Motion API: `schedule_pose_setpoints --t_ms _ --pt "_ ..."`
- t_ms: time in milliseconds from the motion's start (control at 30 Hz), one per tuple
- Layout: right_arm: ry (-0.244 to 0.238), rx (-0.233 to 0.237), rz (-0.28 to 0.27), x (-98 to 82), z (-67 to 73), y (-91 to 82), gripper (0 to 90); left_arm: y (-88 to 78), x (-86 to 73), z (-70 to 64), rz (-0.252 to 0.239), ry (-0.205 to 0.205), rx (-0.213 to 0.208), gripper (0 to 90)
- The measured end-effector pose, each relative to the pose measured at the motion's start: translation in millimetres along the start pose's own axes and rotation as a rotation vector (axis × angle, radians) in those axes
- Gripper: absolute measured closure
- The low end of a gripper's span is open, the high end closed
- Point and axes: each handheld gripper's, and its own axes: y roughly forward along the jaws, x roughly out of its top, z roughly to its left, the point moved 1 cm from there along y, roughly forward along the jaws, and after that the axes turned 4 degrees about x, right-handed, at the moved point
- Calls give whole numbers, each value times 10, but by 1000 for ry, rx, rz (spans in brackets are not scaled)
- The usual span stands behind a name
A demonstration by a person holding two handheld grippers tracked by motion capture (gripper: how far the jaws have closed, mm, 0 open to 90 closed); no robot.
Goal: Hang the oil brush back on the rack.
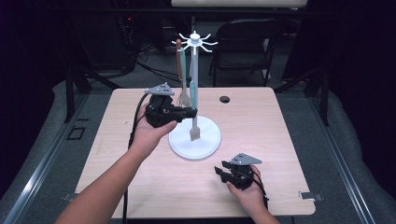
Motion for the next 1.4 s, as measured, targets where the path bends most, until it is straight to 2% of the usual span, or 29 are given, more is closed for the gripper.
schedule_pose_setpoints --t_ms 100,267,433,867,967,1400 --pt "-2 1 -1 -3 3 12 592 -44 143 13 -15 2 -30 851" --pt "-1 2 -2 -9 15 24 589 -99 354 44 -32 3 -42 851" --pt "-5 -2 0 -16 8 30 584 -104 509 90 -17 -10 -51 851" --pt "-7 4 6 -23 10 26 581 -39 593 118 -12 -11 -60 851" --pt "-7 3 7 -24 9 25 581 -37 598 135 -15 -26 -62 851" --pt "-5 3 5 -27 4 33 581 22 589 203 -21 -50 -29 849"
